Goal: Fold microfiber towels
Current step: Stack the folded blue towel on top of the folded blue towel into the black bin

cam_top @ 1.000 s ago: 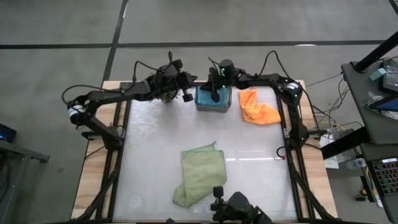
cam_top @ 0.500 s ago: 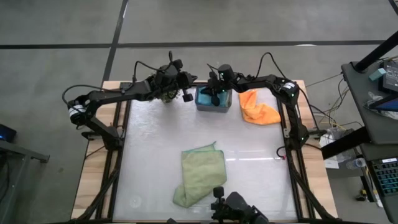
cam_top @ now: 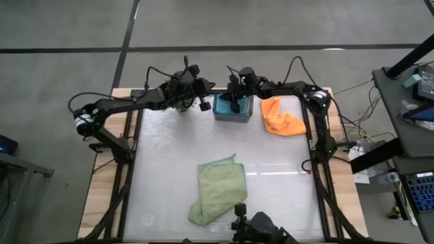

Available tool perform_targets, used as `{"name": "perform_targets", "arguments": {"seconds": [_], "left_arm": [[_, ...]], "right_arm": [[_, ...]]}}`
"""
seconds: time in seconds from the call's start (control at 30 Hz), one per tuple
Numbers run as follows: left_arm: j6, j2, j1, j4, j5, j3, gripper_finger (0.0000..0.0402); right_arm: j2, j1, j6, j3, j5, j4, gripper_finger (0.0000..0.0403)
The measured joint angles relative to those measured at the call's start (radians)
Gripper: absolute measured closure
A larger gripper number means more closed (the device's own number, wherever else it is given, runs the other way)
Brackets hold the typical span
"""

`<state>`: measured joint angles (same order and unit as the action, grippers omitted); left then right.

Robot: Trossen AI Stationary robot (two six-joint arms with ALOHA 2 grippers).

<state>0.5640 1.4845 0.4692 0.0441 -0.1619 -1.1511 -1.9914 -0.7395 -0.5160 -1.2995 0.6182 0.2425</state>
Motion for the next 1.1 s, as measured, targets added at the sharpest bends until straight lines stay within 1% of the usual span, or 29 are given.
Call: {"name": "perform_targets", "arguments": {"seconds": [0.1,0.23,0.3,0.37,0.47,0.53,0.83,1.0,1.1], "left_arm": [[0.0,0.0,-0.008,0.0,0.0,0.0,0.0402],[0.0,0.0,-0.029,-0.001,0.0,0.0,0.0402],[0.0,0.0,-0.042,-0.004,0.0,0.0,0.0402],[0.0,-0.003,-0.056,-0.017,0.0,0.0,0.0402],[0.0,-0.014,-0.076,-0.036,-0.001,0.0,0.0402],[0.0,-0.021,-0.085,-0.048,-0.001,-0.001,0.0402],[0.001,-0.048,-0.113,-0.091,-0.005,-0.001,0.0402],[0.0,-0.065,-0.124,-0.11,-0.006,-0.001,0.0402],[-0.001,-0.068,-0.124,-0.116,-0.009,-0.001,0.0402]], "right_arm": [[0.07,0.001,0.0,0.0,0.001,-0.057,0.0392],[0.159,0.002,0.0,0.0,0.0,-0.187,0.0392],[0.196,0.002,-0.007,0.0,-0.047,-0.269,0.0392],[0.219,0.002,-0.029,0.0,-0.12,-0.358,0.0392],[0.224,0.002,-0.053,0.003,-0.227,-0.477,0.0392],[0.221,0.002,-0.054,0.005,-0.275,-0.53,0.0392],[0.181,0.002,-0.043,0.009,-0.302,-0.554,0.0392],[0.229,0.002,-0.034,-0.017,-0.352,-0.589,0.0392],[0.274,0.002,-0.038,-0.024,-0.426,-0.607,0.0392]]}}
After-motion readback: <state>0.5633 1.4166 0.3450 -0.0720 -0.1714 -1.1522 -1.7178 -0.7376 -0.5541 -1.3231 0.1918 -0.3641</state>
